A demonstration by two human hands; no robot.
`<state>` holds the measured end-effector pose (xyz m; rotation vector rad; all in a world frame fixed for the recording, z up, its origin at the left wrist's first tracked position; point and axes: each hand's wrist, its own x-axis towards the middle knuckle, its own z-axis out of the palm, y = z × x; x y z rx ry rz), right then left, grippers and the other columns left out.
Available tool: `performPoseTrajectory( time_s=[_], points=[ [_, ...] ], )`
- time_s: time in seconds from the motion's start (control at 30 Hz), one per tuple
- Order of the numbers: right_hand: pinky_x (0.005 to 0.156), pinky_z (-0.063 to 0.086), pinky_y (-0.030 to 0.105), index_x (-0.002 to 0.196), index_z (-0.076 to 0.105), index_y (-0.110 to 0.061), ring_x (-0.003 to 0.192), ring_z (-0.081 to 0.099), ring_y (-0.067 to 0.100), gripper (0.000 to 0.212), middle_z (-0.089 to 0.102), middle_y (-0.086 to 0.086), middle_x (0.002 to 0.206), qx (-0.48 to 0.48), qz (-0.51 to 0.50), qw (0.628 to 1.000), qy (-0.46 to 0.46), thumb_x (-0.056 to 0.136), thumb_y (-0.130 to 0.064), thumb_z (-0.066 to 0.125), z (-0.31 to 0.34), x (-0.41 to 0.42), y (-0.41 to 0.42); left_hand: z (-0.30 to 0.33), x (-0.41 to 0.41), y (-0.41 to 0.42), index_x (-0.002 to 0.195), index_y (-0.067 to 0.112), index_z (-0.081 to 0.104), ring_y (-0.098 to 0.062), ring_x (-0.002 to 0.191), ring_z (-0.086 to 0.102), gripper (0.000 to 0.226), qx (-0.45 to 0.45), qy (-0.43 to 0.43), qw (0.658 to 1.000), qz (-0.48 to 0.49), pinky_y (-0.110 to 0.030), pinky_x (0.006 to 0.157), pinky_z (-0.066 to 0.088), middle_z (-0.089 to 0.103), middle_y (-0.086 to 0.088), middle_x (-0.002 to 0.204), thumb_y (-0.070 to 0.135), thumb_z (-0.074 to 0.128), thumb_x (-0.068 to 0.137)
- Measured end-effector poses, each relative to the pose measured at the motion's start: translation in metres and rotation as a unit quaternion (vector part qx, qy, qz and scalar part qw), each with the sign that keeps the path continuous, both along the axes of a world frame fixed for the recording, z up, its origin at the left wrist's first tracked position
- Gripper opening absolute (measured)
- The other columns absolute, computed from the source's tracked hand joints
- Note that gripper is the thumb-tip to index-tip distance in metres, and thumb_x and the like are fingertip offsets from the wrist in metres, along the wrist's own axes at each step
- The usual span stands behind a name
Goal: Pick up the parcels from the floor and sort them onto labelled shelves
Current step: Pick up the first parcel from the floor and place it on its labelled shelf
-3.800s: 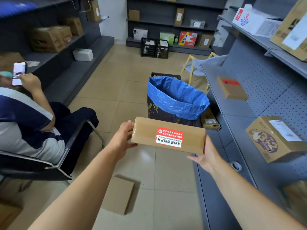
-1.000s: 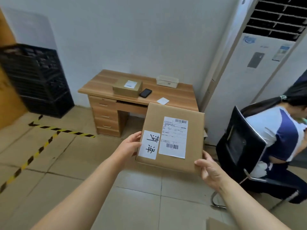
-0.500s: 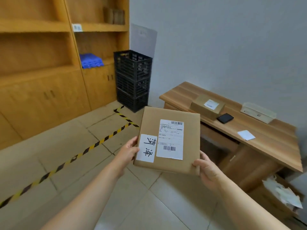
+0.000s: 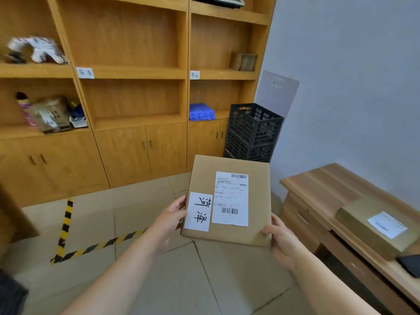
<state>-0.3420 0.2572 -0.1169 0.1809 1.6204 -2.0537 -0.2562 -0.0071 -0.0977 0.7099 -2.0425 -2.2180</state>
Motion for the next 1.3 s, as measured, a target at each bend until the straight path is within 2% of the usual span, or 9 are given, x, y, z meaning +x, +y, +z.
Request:
performPoseTrajectory(
  time_s=[0.17,0.27,0.47,0.6,0.67,0.9,1.03,1.17,1.3],
  points=[
    [0.074,0.047,0.034,0.131,0.045,-0.015,0.089,0.056,0.023,0.060,0.064,0.006,0.104,0.005,0.058,0.998,0.012,0.078,0.012,0.042,0.000,-0.061,-0.040,0.002,-0.026,-0.025,0.144,0.022,0.035,-0.009,0.103,0.046,0.057,0.012,0.011,0.997,0.071,-0.018,0.064,0.035,0.042,0.001,0.145,0.007,0.052,0.091],
    [0.075,0.046,0.034,0.134,0.043,-0.013,0.089,0.054,0.023,0.071,0.060,0.009,0.107,0.007,0.087,0.996,0.019,0.066,0.006,0.053,0.000,-0.090,-0.075,0.001,-0.039,-0.051,0.144,0.024,0.034,-0.008,0.102,0.046,0.056,0.007,0.009,0.994,0.106,-0.024,0.076,0.036,0.041,0.008,0.144,0.007,0.049,0.093],
    [0.084,0.048,0.040,0.131,0.044,-0.024,0.099,0.057,0.026,0.060,0.063,0.007,0.116,0.033,0.144,0.987,0.063,0.080,0.008,0.043,-0.002,-0.142,-0.146,-0.008,-0.074,-0.109,0.146,0.030,0.027,-0.005,0.095,0.058,0.062,0.004,0.002,0.993,0.122,-0.028,0.073,0.047,0.051,0.007,0.132,0.003,0.046,0.093],
    [0.084,0.047,0.038,0.135,0.041,-0.027,0.106,0.055,0.023,0.061,0.061,0.002,0.121,0.075,0.157,0.979,0.106,0.082,0.002,0.047,0.003,-0.181,-0.208,-0.014,-0.111,-0.166,0.147,0.035,0.023,-0.017,0.118,0.052,0.070,-0.013,0.001,0.993,0.114,-0.045,0.105,0.039,0.045,0.006,0.144,0.008,0.054,0.090],
    [0.077,0.046,0.034,0.136,0.038,-0.028,0.105,0.054,0.021,0.059,0.059,0.001,0.121,0.078,0.163,0.977,0.113,0.085,0.001,0.047,0.012,-0.200,-0.240,-0.010,-0.132,-0.197,0.147,0.033,0.021,-0.020,0.121,0.050,0.072,-0.017,0.003,0.994,0.112,-0.046,0.109,0.035,0.046,0.005,0.143,0.007,0.055,0.090],
    [0.104,0.041,0.048,0.141,0.031,-0.035,0.116,0.051,0.024,0.064,0.055,0.000,0.128,0.118,0.170,0.964,0.169,0.087,-0.009,0.052,0.029,-0.270,-0.344,-0.002,-0.203,-0.300,0.148,0.031,0.018,-0.020,0.125,0.047,0.076,-0.044,0.010,0.992,0.121,-0.043,0.106,0.038,0.046,0.003,0.143,0.006,0.058,0.088],
    [0.097,0.043,0.037,0.142,0.028,-0.035,0.117,0.048,0.019,0.064,0.052,-0.003,0.131,0.141,0.181,0.954,0.194,0.089,-0.010,0.052,0.031,-0.299,-0.393,-0.002,-0.236,-0.338,0.148,0.029,0.018,-0.020,0.119,0.050,0.078,-0.057,0.003,0.990,0.127,-0.036,0.094,0.040,0.052,0.003,0.135,0.003,0.059,0.087],
    [0.083,0.040,0.028,0.143,0.024,-0.033,0.115,0.045,0.017,0.063,0.047,-0.005,0.128,0.132,0.198,0.948,0.213,0.091,-0.011,0.051,0.035,-0.336,-0.439,-0.010,-0.267,-0.377,0.145,0.029,0.025,-0.018,0.117,0.054,0.077,-0.066,0.002,0.987,0.144,-0.038,0.097,0.045,0.056,0.003,0.132,0.003,0.063,0.083],
    [0.086,0.039,0.025,0.143,0.026,-0.031,0.112,0.044,0.014,0.063,0.047,-0.007,0.125,0.111,0.211,0.941,0.240,0.090,-0.007,0.050,0.034,-0.381,-0.482,-0.006,-0.303,-0.405,0.115,0.041,0.045,-0.004,0.102,0.059,0.055,-0.075,0.039,0.982,0.167,-0.020,0.074,0.045,0.064,0.015,0.109,-0.002,0.058,0.084]
  ],
)
